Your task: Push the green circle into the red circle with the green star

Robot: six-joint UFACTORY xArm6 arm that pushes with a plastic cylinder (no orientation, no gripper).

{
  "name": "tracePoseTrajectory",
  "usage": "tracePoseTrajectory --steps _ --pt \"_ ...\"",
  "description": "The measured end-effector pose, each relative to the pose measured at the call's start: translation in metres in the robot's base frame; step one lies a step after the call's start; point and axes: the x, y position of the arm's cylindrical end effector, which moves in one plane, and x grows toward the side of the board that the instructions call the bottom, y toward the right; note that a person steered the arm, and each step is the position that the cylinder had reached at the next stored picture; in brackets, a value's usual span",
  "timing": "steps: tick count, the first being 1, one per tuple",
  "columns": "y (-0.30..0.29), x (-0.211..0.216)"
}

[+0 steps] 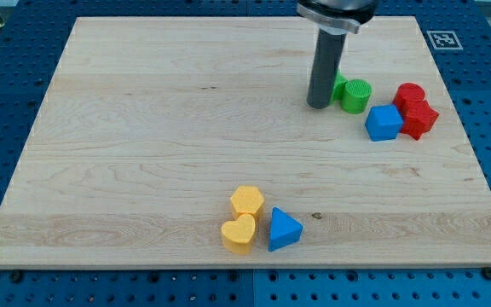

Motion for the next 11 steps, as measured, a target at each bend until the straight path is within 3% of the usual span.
tracePoseTrajectory --steps 1,2,4,8,11 --pt "0.018 0.003" --pt "-0.011 -0.001" --pt "-0.036 -0.069" --pt "0.027 -0.026" --pt "0.029 -0.023"
